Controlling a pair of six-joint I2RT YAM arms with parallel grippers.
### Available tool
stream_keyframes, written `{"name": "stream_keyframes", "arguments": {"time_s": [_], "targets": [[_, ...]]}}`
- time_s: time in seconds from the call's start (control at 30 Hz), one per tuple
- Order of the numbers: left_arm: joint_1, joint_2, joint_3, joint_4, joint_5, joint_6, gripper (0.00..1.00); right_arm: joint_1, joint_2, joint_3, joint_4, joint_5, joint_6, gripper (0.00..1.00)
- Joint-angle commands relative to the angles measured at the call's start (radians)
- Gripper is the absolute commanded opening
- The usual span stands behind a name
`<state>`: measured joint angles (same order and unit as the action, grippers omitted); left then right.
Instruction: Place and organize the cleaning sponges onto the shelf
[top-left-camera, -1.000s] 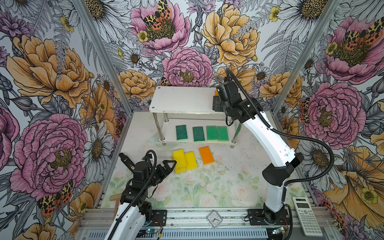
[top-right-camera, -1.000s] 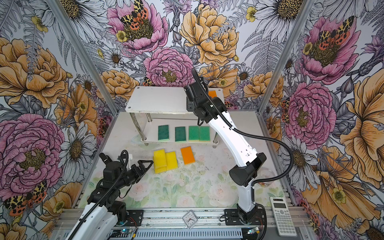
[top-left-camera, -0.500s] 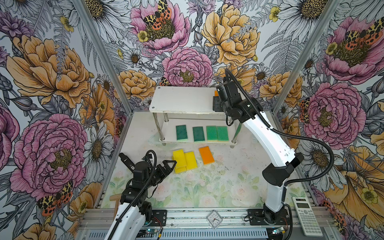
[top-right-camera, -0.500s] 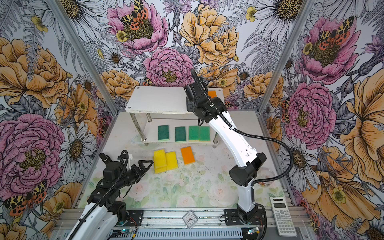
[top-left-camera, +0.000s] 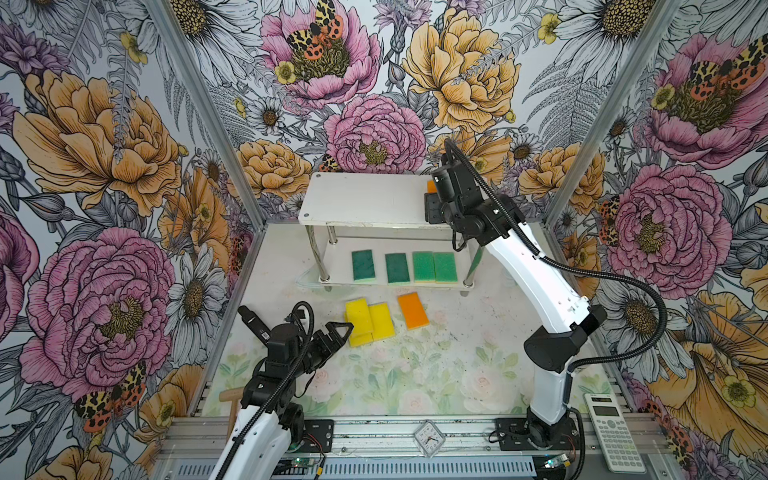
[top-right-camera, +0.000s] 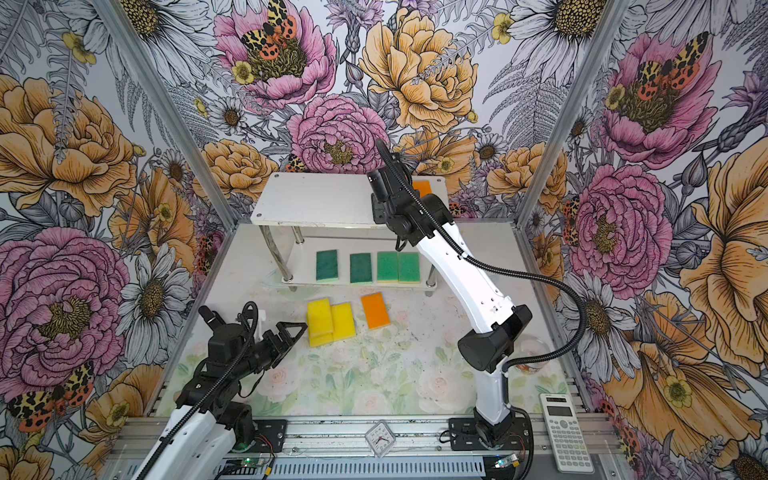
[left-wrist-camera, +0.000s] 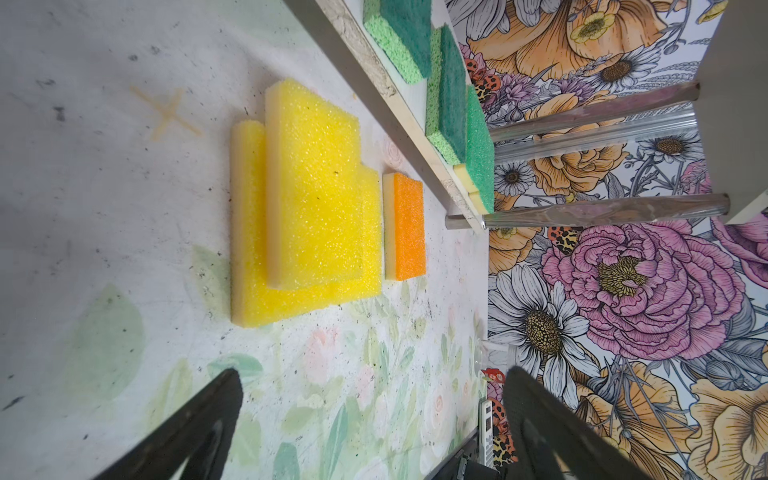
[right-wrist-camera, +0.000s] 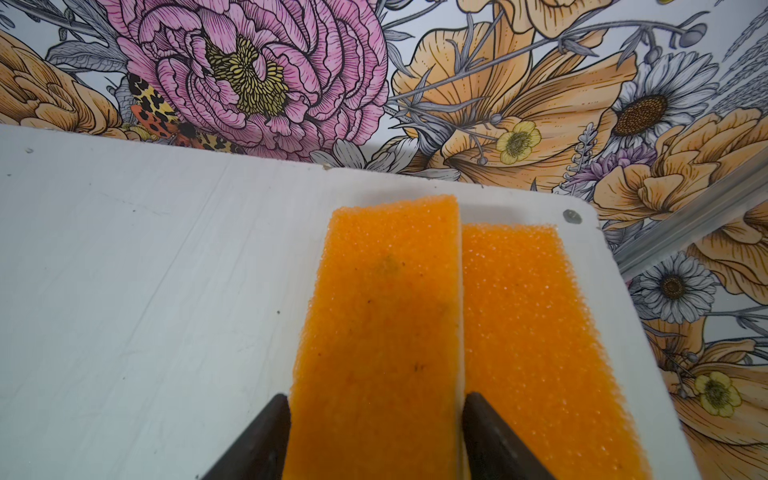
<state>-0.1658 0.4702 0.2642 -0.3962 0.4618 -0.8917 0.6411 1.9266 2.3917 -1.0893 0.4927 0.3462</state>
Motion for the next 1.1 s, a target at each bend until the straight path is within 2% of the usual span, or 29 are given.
{"name": "stream_keyframes", "arguments": {"time_s": [0.0,0.53,0.83,1.07], "targets": [[0.011,-0.01,-0.01,-0.001,0.006,-0.007,0.99,0.006,0.021,-0.013,0.031,-0.012,-0.03,0.67],[0.011,-0.01,-0.011,-0.001,0.006,-0.006,0.99,0.008,0.013,-0.056,0.075,-0.043,-0.07,0.67],[0.012,-0.012,-0.013,-0.001,0.006,-0.007,0.99,0.009,-0.092,-0.232,0.233,-0.036,-0.069,0.63],[0.012,-0.012,-0.014,-0.001,0.006,-0.009,0.99,0.008,-0.142,-0.287,0.273,-0.039,-0.073,0.62]]}}
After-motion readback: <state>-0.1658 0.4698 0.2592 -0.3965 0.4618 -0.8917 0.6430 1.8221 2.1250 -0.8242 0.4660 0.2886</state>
